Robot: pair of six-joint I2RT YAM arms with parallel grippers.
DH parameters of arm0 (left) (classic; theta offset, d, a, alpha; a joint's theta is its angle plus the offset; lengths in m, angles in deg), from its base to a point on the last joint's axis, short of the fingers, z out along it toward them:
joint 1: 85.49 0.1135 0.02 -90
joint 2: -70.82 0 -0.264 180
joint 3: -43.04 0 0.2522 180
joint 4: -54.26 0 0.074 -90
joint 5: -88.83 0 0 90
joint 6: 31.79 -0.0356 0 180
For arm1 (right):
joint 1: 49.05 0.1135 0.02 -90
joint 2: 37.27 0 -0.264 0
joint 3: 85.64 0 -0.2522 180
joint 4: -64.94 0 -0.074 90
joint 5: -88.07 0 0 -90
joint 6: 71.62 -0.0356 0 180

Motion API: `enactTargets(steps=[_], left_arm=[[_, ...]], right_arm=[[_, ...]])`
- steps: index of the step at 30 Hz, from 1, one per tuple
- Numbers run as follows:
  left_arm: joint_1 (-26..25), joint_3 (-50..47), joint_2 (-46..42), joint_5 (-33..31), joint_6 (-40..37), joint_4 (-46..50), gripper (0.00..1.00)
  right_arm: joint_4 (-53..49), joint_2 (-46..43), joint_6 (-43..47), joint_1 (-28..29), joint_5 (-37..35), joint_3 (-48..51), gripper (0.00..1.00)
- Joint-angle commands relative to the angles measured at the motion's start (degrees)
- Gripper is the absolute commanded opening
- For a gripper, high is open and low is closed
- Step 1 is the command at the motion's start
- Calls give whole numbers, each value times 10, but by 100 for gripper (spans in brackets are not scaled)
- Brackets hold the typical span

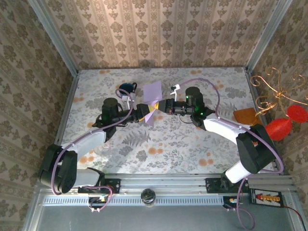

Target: Fold a paper plane with a square sheet of paper (pick it up from the middle)

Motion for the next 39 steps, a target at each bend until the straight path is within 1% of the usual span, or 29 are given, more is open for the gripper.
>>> enactTargets(steps=[1, 5, 8, 20, 26, 30, 32, 35, 37, 39], left_arm=[[0, -4, -17, -4, -30, 1, 78], [0, -6, -19, -4, -37, -7, 66], [1, -8, -22, -10, -43, -2, 60], [13, -21, -5, -11, -38, -13, 32], [25, -22, 16, -13, -34, -6, 19], [32, -20, 25, -15, -43, 5, 12], [37, -14, 26, -16, -58, 29, 10], [42, 3, 19, -29, -102, 95, 9], [45, 25, 9, -49, -155, 173, 8], [47, 66, 0, -96, -236, 297, 7]], right_arm=[[19, 13, -23, -4, 21, -3, 9], [18, 15, -26, -5, 21, 2, 9], [16, 16, -26, -7, 22, 4, 9], [4, 18, -25, -11, 18, 5, 20], [-23, 19, -17, -15, -4, 9, 32], [-57, 14, -13, -24, -41, 18, 44], [-81, 13, -15, -33, -64, 23, 48], [-95, 5, -17, -47, -91, 36, 53], [-131, -7, -3, -52, -122, 36, 58], [-186, -22, 20, -52, -163, 28, 59]])
